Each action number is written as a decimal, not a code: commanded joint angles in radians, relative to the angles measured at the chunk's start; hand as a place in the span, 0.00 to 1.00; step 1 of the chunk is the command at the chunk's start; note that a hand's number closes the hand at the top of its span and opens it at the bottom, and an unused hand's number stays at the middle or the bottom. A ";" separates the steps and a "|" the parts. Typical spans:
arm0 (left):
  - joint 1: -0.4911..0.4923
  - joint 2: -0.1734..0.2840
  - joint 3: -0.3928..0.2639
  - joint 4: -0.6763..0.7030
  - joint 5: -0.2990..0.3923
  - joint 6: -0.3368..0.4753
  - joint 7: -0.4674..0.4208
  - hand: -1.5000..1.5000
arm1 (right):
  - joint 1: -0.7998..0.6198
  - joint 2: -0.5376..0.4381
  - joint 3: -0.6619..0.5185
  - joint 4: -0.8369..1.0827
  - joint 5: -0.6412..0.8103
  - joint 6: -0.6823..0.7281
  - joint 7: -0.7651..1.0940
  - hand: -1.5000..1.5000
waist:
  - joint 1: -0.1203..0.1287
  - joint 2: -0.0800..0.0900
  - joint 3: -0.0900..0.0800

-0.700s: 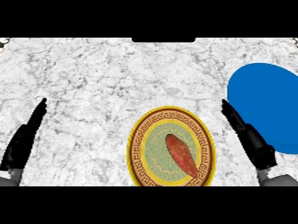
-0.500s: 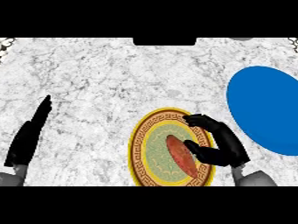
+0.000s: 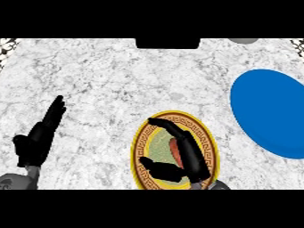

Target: Pick the sweet potato from the plate and place it in the plate

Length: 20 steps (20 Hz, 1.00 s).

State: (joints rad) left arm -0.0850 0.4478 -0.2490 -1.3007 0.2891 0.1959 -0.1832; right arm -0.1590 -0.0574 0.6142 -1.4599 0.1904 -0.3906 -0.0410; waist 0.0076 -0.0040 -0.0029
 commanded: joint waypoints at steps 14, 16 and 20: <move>0.034 -0.031 0.068 -0.004 -0.012 -0.071 -0.024 0.50 | 0.168 -0.256 0.047 -0.359 0.431 0.031 0.370 0.00 | -0.011 0.003 0.001; 0.031 -0.023 0.065 -0.049 -0.012 -0.051 0.027 0.50 | 0.218 -0.344 0.077 -0.475 0.469 0.129 0.483 0.00 | -0.019 -0.003 0.000; 0.034 -0.019 0.057 -0.069 -0.027 -0.053 0.043 0.50 | 0.124 -0.307 0.124 -0.467 0.535 0.319 0.709 0.00 | 0.000 0.000 0.001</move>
State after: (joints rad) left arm -0.0707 0.4264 -0.1817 -1.3301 0.2742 0.1400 -0.1559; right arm 0.0124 -0.3455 0.7225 -1.8882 0.6705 -0.2213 0.4843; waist -0.0055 -0.0034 -0.0030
